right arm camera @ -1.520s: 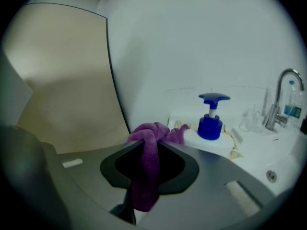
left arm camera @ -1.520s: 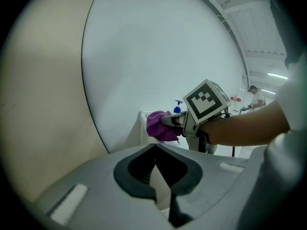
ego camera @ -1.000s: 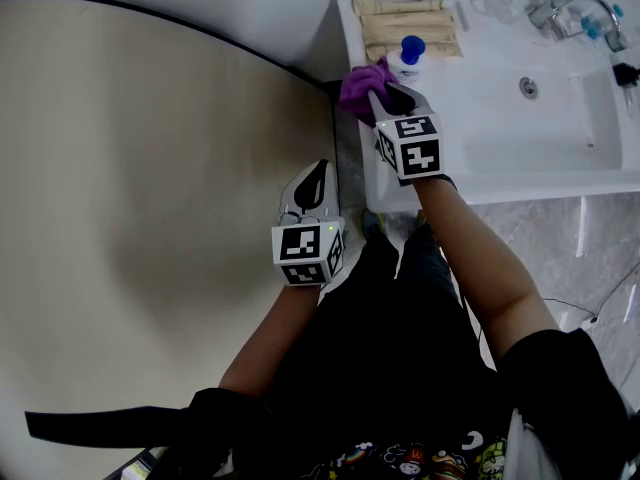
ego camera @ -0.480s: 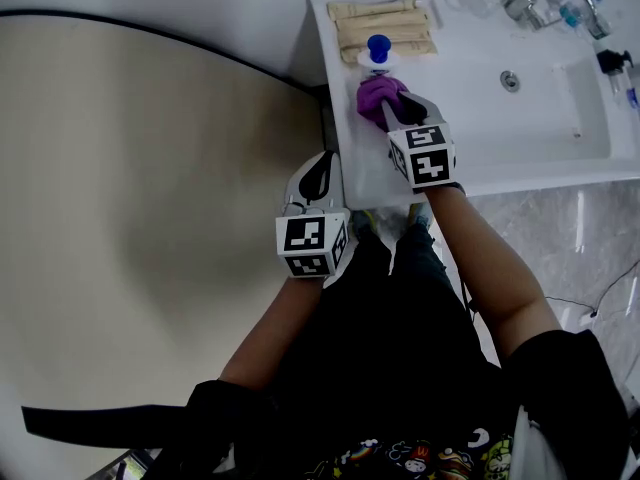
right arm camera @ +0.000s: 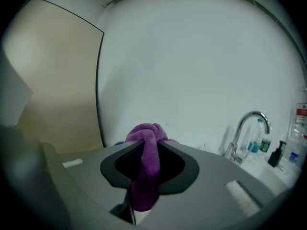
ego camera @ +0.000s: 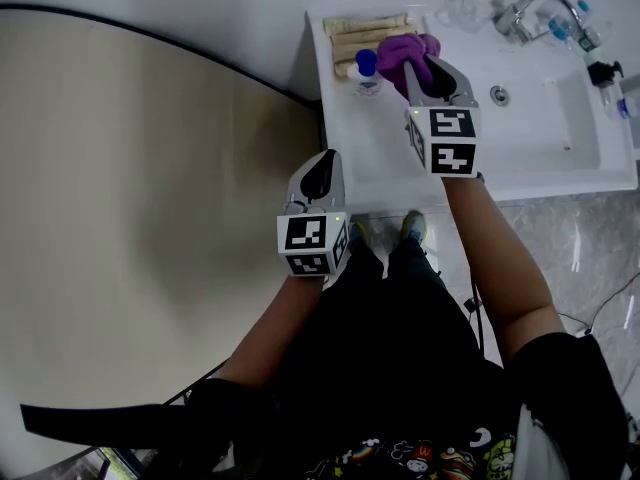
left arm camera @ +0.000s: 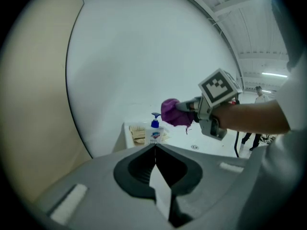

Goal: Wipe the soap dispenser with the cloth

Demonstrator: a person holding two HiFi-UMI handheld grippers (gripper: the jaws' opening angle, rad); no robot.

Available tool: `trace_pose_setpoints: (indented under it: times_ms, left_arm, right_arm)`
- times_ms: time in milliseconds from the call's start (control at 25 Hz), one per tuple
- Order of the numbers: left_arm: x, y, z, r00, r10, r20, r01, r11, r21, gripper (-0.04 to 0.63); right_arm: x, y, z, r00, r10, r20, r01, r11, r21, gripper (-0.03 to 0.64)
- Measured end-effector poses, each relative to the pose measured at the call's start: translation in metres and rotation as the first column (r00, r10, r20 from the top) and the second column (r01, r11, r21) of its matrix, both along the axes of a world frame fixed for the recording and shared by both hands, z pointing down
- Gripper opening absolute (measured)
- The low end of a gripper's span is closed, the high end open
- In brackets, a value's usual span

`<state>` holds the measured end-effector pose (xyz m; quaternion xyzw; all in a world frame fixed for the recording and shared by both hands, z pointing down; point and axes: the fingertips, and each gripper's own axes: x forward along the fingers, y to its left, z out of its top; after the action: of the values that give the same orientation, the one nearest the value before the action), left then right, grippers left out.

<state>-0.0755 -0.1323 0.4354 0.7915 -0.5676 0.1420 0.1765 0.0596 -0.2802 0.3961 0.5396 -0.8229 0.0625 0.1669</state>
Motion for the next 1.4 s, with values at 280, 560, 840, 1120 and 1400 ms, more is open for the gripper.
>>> trace_pose_setpoints:
  times_ms: [280,560,840,1120,1400]
  left_arm:
    - [-0.006,0.006,-0.005,0.999,-0.042,-0.01,0.042,0.999,0.01,0.002]
    - [-0.013,0.015,0.0,0.998,-0.055,-0.012,0.055,0.998,0.006,0.002]
    - [-0.016,0.019,0.003,0.999,-0.048,-0.012,0.048,0.999,0.005,0.002]
    - [-0.014,0.021,-0.001,1.0,-0.018,-0.009,0.018,1.0,0.008,0.002]
    - [-0.017,0.024,0.001,1.0,-0.004,-0.014,0.004,1.0,0.015,0.002]
  right_arm:
    - [-0.047,-0.013,-0.038,0.994,-0.112,-0.009,0.112,0.991,0.078,0.104]
    - [-0.064,0.009,-0.003,0.989,-0.149,-0.019,0.149,0.989,0.014,0.104]
    - [-0.061,0.029,0.012,0.989,-0.149,-0.017,0.149,0.989,-0.015,0.104]
    - [-0.058,0.048,0.026,0.99,-0.143,-0.022,0.141,0.988,-0.056,0.104]
    - [-0.055,0.067,0.033,0.992,-0.127,-0.025,0.125,0.99,-0.068,0.104]
